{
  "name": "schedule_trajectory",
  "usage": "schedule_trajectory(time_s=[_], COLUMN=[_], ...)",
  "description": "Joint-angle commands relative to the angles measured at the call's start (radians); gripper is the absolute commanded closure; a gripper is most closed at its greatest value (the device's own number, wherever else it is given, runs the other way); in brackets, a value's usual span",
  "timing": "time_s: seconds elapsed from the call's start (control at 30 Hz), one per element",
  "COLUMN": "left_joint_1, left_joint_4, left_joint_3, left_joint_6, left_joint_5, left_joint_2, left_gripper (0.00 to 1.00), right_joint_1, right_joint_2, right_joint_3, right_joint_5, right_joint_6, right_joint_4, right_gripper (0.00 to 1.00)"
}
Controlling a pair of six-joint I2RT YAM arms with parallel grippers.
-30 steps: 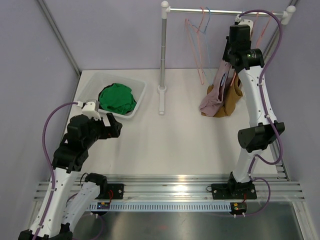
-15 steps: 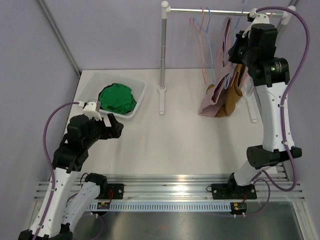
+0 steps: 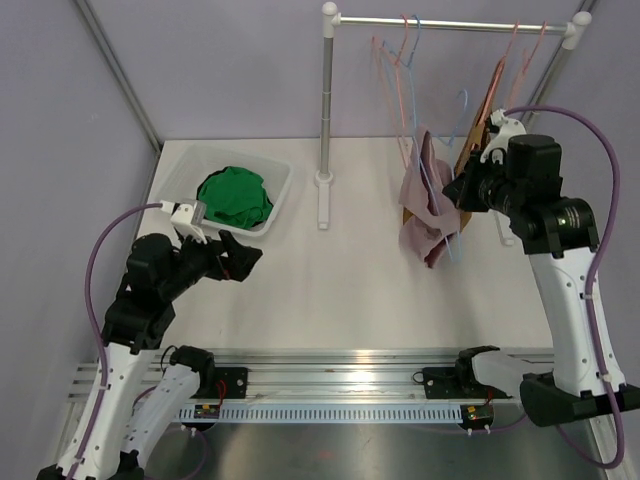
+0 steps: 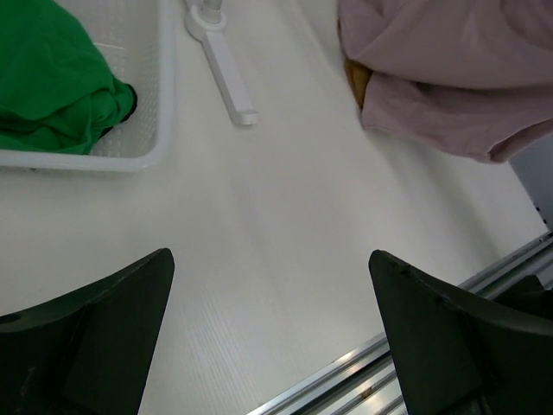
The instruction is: Remove the tank top from the hanger
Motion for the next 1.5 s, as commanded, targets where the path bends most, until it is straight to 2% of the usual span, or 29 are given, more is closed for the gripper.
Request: schedule_trajectory(time_s=[0.0,0.1,0.13,0.17,0.2,0.23,0.37,0.43,0.67,0.83,1.03,1.13,1.27,1.33,1.4,1.43,1.47], left_joint_1=[-0.038,-0.140,-0.207,-0.243,-0.278,-0.346,-0.498,-0.570,-0.687,-0.730,-0.730,-0.730,-0.728,-0.728,-0.728,-0.728,-0.728], left_joint_4=[0.131,0.200,0.210,0.227,0.235,0.253,0.299,0.333,0.381,0.306,0.293,0.298,0.301,0.301,0.287,0.280,0.273], left_joint_3=[0.031,0.060,0.069,0.095,0.105,0.115,0.140,0.148,0.182,0.238,0.215,0.205,0.195,0.189,0.189,0.191,0.191], left_joint_6=[-0.086,-0.131,-0.137,-0.143,-0.148,-0.152,-0.188,-0.194,-0.151,-0.099,-0.090,-0.085,-0.074,-0.071,-0.073,-0.076,-0.077], left_joint_5=[0.125,0.049,0.018,-0.052,-0.091,-0.129,-0.370,-0.432,-0.573,-0.709,-0.831,-0.843,-0.858,-0.866,-0.874,-0.886,-0.891], left_joint_2=[0.020,0.038,0.052,0.066,0.101,0.118,0.216,0.265,0.405,0.497,0.509,0.498,0.488,0.485,0.477,0.469,0.465], left_gripper=[0.01,0.01,0.01,0.01,0.01,0.01,0.01,0.01,0.01,0.04,0.21,0.33,0.44,0.53,0.65,0.78,0.86], right_joint_1=[0.012,0.012,0.012,0.013,0.013,0.024,0.065,0.085,0.243,0.323,0.371,0.383,0.388,0.389,0.388,0.389,0.388], right_joint_2=[-0.154,-0.247,-0.260,-0.269,-0.283,-0.288,-0.303,-0.306,-0.321,-0.295,-0.285,-0.283,-0.295,-0.301,-0.308,-0.309,-0.306], right_joint_3=[-0.078,-0.158,-0.174,-0.189,-0.226,-0.244,-0.316,-0.358,-0.482,-0.499,-0.487,-0.478,-0.467,-0.461,-0.452,-0.450,-0.448], right_joint_5=[-0.130,-0.196,-0.210,-0.228,-0.297,-0.323,-0.395,-0.434,-0.595,-0.638,-0.668,-0.690,-0.731,-0.731,-0.707,-0.690,-0.658], right_joint_6=[-0.003,-0.037,-0.040,-0.050,-0.073,-0.075,-0.063,-0.049,0.044,0.074,0.092,0.092,0.100,0.100,0.088,0.081,0.069], right_joint_4=[0.007,-0.045,-0.077,-0.091,-0.097,-0.097,-0.074,-0.044,0.162,0.270,0.329,0.342,0.366,0.369,0.354,0.346,0.340], right_gripper=[1.00,1.00,1.00,1.00,1.00,1.00,1.00,1.00,1.00,1.00,1.00,1.00,1.00,1.00,1.00,1.00,1.00])
